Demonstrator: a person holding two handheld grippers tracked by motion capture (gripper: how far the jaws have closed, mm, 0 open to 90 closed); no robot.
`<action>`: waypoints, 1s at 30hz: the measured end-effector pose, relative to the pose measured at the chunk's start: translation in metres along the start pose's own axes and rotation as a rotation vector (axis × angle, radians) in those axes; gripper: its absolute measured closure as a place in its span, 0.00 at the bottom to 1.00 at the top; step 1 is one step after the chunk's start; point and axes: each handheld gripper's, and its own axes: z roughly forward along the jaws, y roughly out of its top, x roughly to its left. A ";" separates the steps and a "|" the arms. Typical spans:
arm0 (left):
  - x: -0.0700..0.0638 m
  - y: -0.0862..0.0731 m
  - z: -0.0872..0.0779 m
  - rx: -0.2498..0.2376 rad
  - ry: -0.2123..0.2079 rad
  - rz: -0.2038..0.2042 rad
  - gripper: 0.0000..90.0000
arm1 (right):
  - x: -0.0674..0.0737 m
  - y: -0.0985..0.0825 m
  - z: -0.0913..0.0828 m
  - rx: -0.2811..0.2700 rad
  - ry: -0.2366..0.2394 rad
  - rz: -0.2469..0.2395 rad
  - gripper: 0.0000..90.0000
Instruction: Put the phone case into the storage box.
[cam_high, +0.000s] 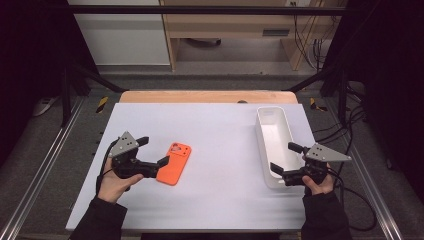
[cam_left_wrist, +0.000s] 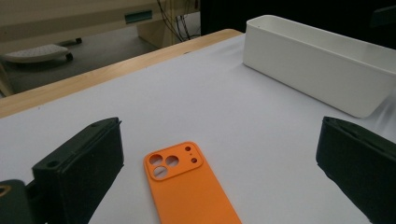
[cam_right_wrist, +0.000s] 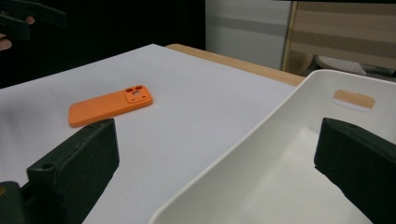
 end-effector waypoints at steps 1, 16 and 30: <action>0.000 0.000 0.003 0.017 0.004 0.004 0.00 | 0.000 0.000 0.000 -0.001 0.000 0.000 0.01; 0.005 0.007 0.029 0.085 0.030 -0.024 0.00 | 0.000 0.000 0.000 -0.001 -0.001 -0.002 0.01; 0.006 0.007 0.060 0.150 0.036 -0.033 0.00 | 0.000 0.000 0.000 -0.001 -0.001 0.000 0.01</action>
